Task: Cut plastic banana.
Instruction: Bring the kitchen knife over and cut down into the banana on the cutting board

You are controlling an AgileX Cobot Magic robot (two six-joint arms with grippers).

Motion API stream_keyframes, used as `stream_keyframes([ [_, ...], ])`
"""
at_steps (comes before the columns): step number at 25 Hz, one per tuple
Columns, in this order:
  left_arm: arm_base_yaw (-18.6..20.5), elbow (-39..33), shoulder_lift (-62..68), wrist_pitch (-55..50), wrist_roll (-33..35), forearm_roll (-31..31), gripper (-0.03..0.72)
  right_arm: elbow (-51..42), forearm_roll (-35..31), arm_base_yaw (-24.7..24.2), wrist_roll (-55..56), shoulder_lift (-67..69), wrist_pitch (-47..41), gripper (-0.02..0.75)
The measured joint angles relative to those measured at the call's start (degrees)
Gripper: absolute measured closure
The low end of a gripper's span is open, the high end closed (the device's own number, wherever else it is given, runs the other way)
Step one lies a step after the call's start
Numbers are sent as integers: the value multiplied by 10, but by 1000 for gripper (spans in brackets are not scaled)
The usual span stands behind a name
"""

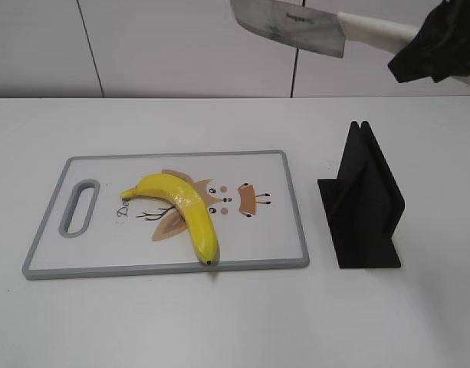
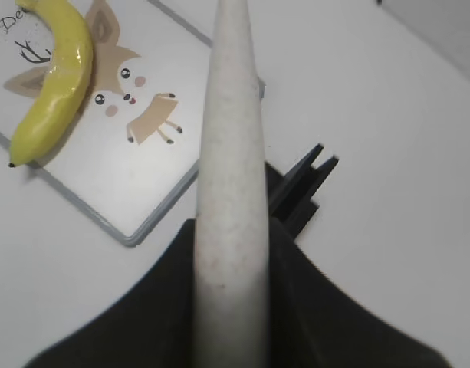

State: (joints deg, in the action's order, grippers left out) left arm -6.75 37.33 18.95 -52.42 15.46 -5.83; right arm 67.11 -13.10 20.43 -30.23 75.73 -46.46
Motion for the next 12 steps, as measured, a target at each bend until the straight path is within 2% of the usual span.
stream_keyframes([
  [2,0,17,44,29,46,-31,214,0,-3,0,-66,2,18,566],
  [7,0,64,169,66,168,-109,121,1,-18,0,-169,30,26,566],
  [9,0,89,218,68,206,-134,108,1,-35,0,-214,51,25,566],
  [12,0,129,292,55,299,-172,102,5,-70,-1,-289,82,15,566],
])
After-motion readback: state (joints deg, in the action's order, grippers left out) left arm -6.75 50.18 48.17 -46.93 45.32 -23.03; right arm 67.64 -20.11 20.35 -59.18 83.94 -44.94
